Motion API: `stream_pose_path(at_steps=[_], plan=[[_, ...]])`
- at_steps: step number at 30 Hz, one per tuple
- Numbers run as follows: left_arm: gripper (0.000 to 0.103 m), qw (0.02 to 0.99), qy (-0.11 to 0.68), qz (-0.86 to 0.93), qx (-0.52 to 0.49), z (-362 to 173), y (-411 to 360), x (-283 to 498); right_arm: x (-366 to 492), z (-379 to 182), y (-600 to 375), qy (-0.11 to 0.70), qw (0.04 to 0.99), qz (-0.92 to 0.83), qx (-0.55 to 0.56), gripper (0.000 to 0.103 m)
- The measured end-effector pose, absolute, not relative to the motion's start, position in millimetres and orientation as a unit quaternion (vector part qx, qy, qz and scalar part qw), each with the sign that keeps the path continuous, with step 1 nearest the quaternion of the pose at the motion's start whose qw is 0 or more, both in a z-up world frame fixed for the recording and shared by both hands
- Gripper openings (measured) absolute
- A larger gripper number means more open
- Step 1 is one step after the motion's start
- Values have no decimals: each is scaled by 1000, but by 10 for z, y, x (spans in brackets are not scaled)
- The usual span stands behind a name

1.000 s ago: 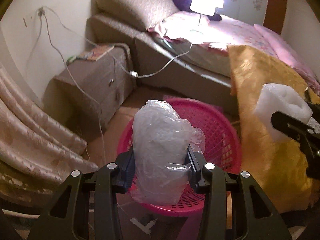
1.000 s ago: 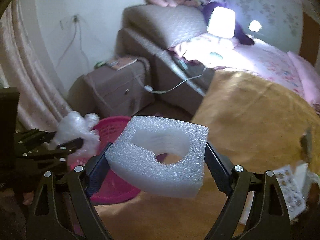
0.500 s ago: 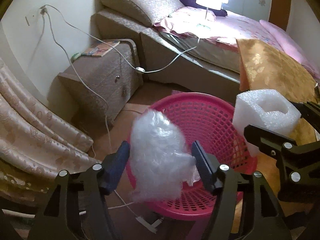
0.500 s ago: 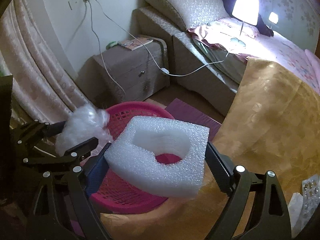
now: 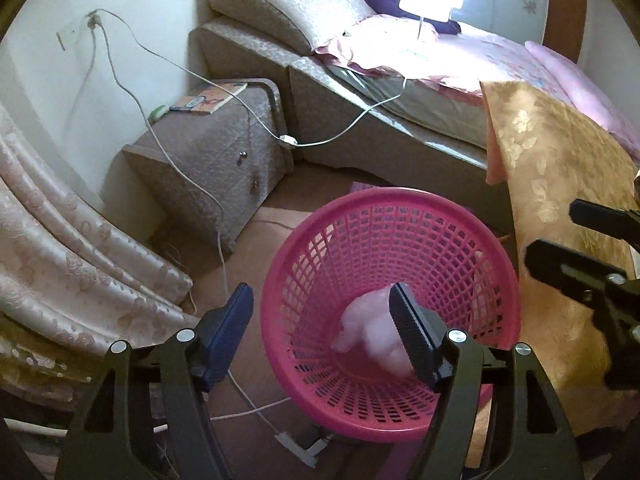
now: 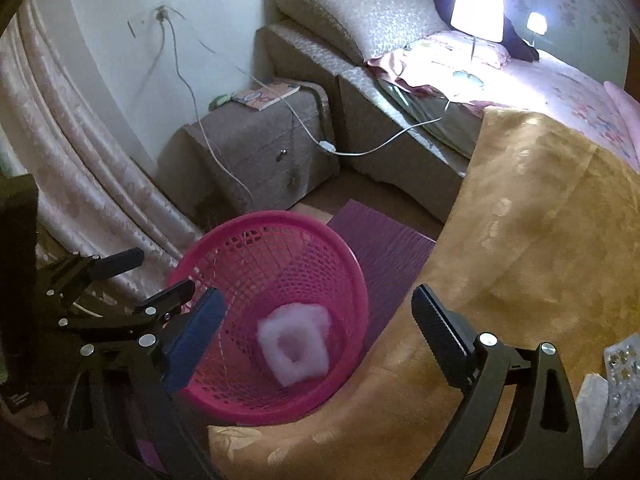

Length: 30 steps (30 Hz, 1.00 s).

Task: Collect trash
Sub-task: 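Release the plastic bag and foam block into the pink wastebasket with both tools, then move the left tool to the bed and grasp the white tissue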

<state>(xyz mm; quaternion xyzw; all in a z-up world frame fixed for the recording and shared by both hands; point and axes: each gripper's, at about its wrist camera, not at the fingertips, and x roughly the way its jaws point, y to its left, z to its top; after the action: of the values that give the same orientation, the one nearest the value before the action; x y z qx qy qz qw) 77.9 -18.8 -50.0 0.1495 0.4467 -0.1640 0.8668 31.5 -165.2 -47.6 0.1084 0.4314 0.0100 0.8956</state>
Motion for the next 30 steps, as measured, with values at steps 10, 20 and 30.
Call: stream_pose_path(at_steps=[10, 20, 30], plan=[[68, 876, 419, -186, 149, -379, -280, 647, -153, -269, -1858, 390, 911, -39, 127, 92], [68, 878, 395, -221, 157, -292, -504, 422, -808, -143, -2320, 349, 919, -130, 131, 92], [70, 868, 389, -259, 166, -249, -754, 231, -1566, -149, -2935, 321, 905, -222, 169, 92]])
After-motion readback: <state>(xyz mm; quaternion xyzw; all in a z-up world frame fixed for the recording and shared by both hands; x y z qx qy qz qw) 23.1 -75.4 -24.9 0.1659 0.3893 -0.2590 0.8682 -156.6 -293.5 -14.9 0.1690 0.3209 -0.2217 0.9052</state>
